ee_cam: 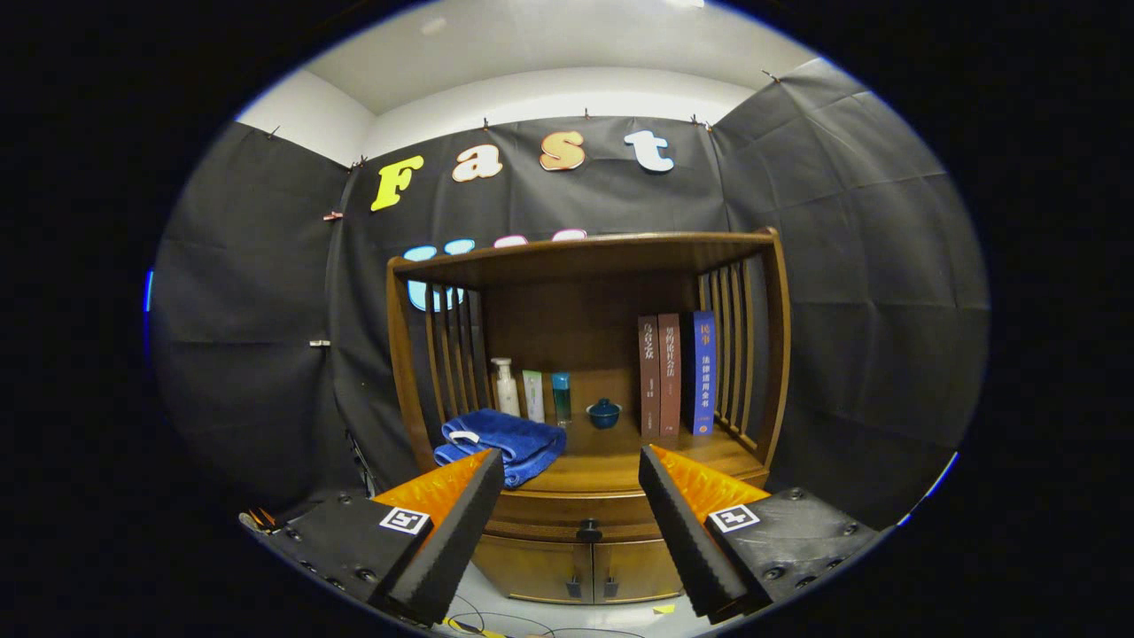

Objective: Pull open the drawer, take out the items inside it, and place them on the countertop above the cabinet.

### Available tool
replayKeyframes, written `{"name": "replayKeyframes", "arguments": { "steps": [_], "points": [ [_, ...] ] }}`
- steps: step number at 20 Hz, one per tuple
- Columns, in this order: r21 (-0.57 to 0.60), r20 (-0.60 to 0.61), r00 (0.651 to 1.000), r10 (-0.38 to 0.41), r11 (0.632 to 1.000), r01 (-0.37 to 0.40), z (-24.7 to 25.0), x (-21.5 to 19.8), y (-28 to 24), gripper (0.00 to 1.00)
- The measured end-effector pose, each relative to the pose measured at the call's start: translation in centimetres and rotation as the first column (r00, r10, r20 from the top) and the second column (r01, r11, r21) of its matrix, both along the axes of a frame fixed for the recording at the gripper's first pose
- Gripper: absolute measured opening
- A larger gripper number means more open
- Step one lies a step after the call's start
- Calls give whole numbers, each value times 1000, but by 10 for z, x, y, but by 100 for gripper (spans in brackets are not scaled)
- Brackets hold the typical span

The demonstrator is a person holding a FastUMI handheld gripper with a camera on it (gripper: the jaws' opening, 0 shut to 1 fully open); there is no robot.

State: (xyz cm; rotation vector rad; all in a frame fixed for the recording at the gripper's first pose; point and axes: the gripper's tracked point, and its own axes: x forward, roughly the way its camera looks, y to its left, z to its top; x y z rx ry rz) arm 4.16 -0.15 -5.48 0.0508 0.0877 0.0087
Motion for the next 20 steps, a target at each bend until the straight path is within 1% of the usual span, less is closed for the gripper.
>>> {"name": "replayKeyframes", "arguments": {
  "steps": [7,11,13,16,20],
  "points": [
    [1,-138,990,-3,1000,4,-93,55,-3,100],
    [25,-227,974,-4,1000,10,-152,86,-5,100],
    [38,-280,960,-11,999,22,-184,100,-7,100],
    [45,-338,941,2,999,14,-226,116,-8,96],
    [9,-378,925,-48,998,56,-260,132,-17,93]
  ]
}}
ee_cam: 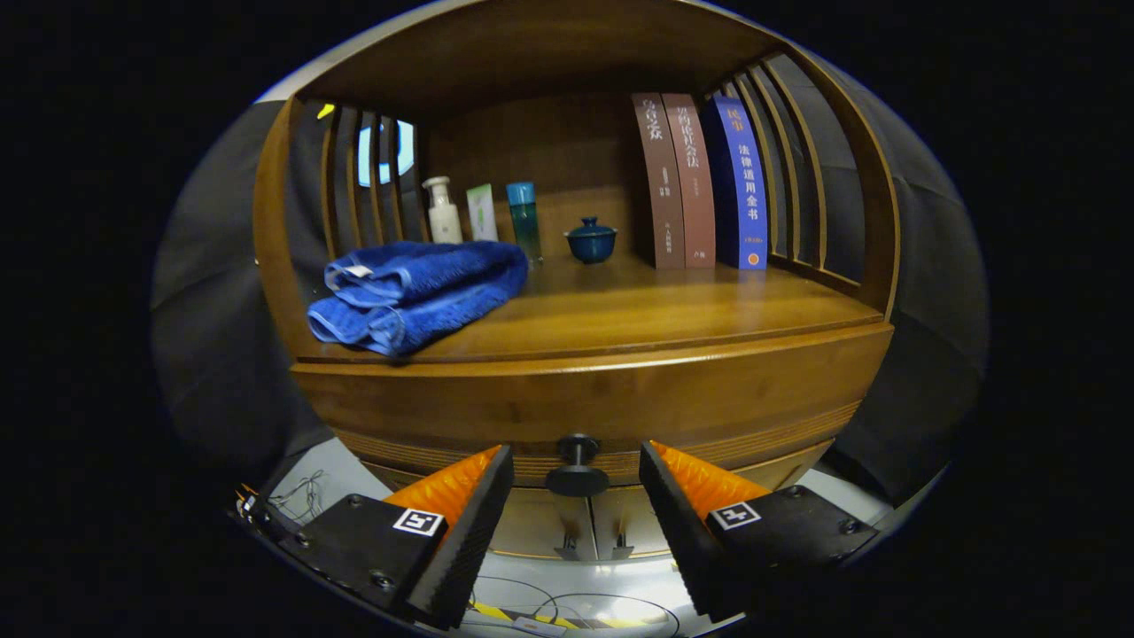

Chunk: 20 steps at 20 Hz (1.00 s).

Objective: Pull open the drawer, take out the items inside it, and place them on the countertop above the cabinet.

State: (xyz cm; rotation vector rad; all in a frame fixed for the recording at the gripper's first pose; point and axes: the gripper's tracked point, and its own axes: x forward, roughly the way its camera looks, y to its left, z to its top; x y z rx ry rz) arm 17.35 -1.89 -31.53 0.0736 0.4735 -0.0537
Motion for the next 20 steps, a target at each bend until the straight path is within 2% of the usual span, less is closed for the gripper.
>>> {"name": "replayKeyframes", "arguments": {
  "steps": [1,5,10,15,20],
  "points": [
    [6,-6,1000,4,1000,-4,-5,4,2,93],
    [4,-46,999,-8,1000,8,-25,14,1,75],
    [-1,-49,999,-8,1000,8,-28,15,-1,38],
    [2,-75,997,-14,1000,14,-26,12,0,38],
    [23,-110,994,-12,1000,14,-24,-26,4,38]
  ]
}}
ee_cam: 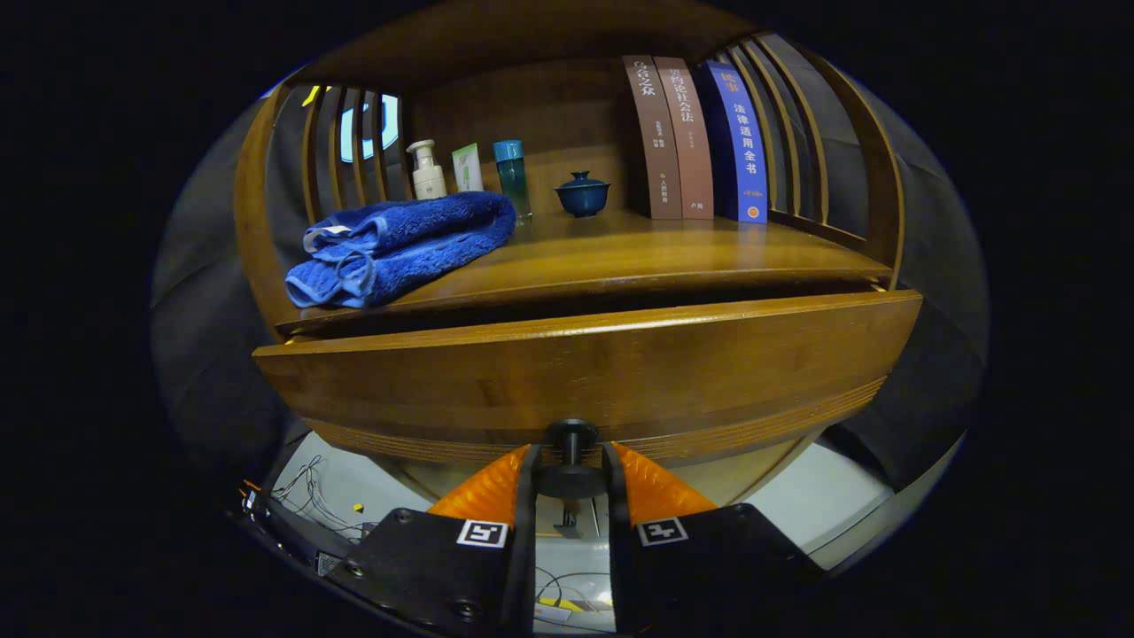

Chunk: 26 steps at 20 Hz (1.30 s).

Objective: Pull open the drawer, take out the items inside it, and place them on the countertop above the cabinet.

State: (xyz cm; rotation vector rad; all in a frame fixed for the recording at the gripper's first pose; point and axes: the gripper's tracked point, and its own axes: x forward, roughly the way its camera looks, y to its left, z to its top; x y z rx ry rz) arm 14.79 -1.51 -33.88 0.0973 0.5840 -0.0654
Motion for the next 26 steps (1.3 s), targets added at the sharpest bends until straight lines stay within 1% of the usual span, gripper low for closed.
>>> {"name": "replayKeyframes", "arguments": {
  "steps": [6,9,11,13,16,17,20,21,22,23,25,26],
  "points": [
    [2,-42,999,8,1000,-8,6,-71,3,38],
    [10,-60,998,11,1000,-10,8,-101,5,38],
    [40,-59,998,16,999,-14,10,-117,9,38],
    [36,-78,997,24,999,-21,6,-134,9,38],
    [55,-114,993,14,998,-8,0,-156,7,38],
    [68,-92,996,4,998,3,1,-157,7,38],
    [57,-105,994,13,998,-7,-1,-160,5,38],
    [51,-107,994,17,999,-12,3,-163,3,42],
    [49,-82,997,12,999,-8,13,-163,2,48],
    [50,-48,999,5,999,-2,27,-164,1,50],
    [33,14,1000,-23,999,22,62,-168,-6,80],
    [38,40,999,-21,999,19,78,-167,-5,95]
  ]
}}
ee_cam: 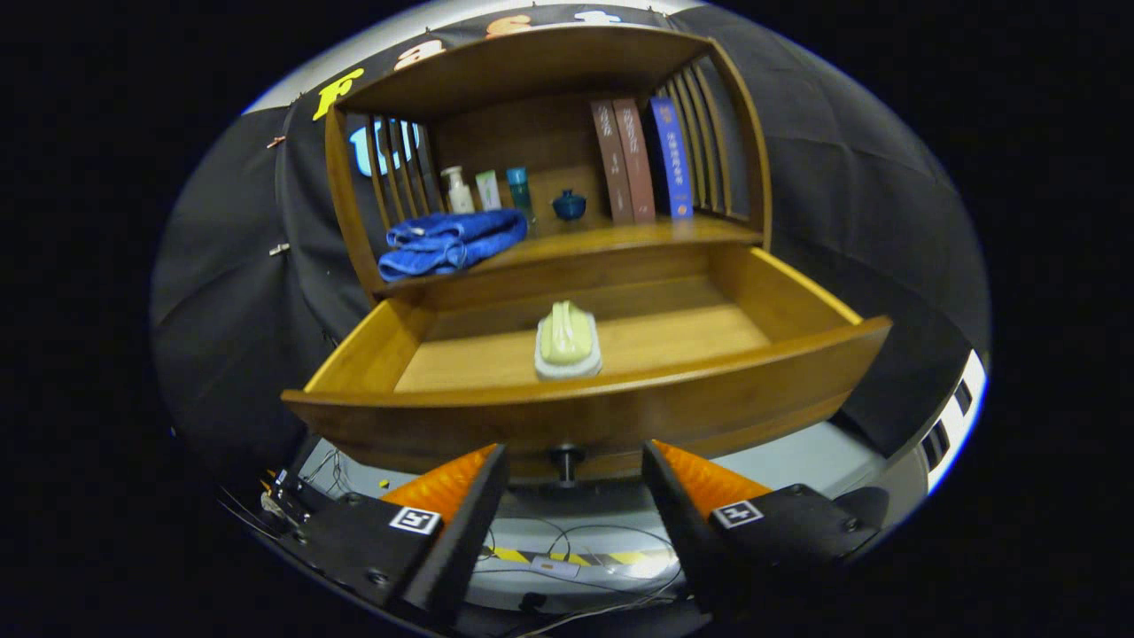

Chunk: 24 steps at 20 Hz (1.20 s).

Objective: Pull open the drawer, take out the items inside it, and place them on the countertop above the cabinet.

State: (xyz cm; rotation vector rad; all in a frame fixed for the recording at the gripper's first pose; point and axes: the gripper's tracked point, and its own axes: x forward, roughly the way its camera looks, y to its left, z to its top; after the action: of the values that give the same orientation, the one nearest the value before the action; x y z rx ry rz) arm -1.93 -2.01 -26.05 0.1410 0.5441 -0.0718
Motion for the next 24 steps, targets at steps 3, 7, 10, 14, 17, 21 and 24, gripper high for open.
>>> {"name": "replayKeyframes", "arguments": {
  "steps": [3,7,10,14,17,21,24],
  "points": [
    [-1,27,1000,4,1000,-4,39,22,-1,100],
    [7,23,1000,14,1000,-15,65,79,-3,99],
    [25,-30,999,24,999,-23,64,136,4,99],
    [18,-207,978,40,999,-37,17,187,6,99],
    [13,-342,938,58,998,-57,-28,206,8,95],
    [-19,-447,893,47,998,-62,-58,224,3,91],
    [-18,-542,839,56,997,-78,-78,221,5,91]
  ]
}}
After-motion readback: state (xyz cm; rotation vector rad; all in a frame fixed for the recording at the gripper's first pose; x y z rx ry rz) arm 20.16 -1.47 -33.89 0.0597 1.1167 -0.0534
